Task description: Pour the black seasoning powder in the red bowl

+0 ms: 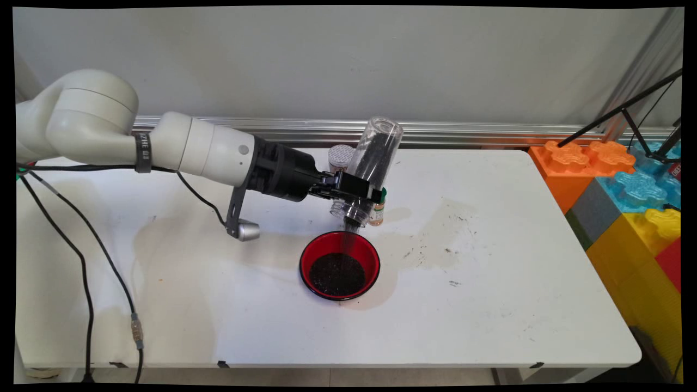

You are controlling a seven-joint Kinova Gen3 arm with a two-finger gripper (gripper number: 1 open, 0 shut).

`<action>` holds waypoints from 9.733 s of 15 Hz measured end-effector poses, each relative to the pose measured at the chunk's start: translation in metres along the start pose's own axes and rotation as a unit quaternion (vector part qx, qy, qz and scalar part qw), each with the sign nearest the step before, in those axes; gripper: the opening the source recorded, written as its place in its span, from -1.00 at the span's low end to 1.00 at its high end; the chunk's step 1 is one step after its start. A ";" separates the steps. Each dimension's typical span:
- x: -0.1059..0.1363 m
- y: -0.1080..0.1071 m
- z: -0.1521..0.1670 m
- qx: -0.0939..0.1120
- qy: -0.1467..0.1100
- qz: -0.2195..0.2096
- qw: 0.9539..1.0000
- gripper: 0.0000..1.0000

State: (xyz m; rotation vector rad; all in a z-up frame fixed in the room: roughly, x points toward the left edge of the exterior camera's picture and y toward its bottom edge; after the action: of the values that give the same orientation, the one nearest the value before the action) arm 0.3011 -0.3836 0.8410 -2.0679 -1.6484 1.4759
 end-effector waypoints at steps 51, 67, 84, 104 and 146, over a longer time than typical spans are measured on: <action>-0.004 0.009 0.005 0.017 -0.003 0.051 0.999 -1.00; -0.002 0.015 0.007 0.017 -0.006 0.063 0.998 -1.00; -0.001 0.021 0.007 0.022 -0.010 0.086 0.996 -1.00; 0.002 0.029 0.007 0.021 -0.018 0.093 0.995 -1.00; -0.036 0.019 -0.012 -0.027 0.024 -0.192 0.981 -1.00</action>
State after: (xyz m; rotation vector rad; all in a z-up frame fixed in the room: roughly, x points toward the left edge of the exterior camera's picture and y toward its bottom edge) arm 0.3251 -0.4145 0.8579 -1.6659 -1.9472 1.2559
